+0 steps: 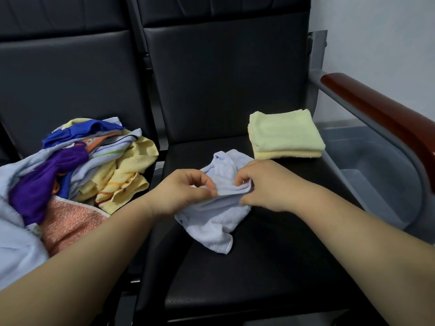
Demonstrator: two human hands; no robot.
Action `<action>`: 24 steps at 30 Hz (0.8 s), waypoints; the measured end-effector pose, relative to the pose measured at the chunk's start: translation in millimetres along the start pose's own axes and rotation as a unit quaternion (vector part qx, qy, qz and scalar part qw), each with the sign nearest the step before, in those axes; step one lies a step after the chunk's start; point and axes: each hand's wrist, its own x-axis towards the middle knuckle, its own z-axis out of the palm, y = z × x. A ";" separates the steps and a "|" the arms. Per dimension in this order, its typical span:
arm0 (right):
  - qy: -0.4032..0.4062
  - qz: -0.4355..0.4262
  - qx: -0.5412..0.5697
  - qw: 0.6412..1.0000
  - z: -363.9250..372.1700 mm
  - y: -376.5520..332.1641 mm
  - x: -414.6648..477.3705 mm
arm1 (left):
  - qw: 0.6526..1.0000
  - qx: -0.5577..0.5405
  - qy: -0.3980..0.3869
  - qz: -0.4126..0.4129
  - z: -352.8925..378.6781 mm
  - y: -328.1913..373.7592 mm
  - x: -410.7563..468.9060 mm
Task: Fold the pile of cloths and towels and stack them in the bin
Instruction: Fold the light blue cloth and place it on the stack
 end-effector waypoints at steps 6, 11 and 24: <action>0.018 0.007 0.091 0.996 -7.8 -0.3 -0.4 | 0.988 0.148 0.035 0.000 -0.3 4.7 -2.2; 0.041 0.002 0.119 0.992 -11.0 3.4 -2.6 | 0.989 0.126 0.070 -0.015 -1.6 6.2 -2.7; 0.058 -0.001 0.118 0.991 -5.7 -16.0 -4.1 | 0.989 0.038 0.092 0.113 10.8 30.2 -8.6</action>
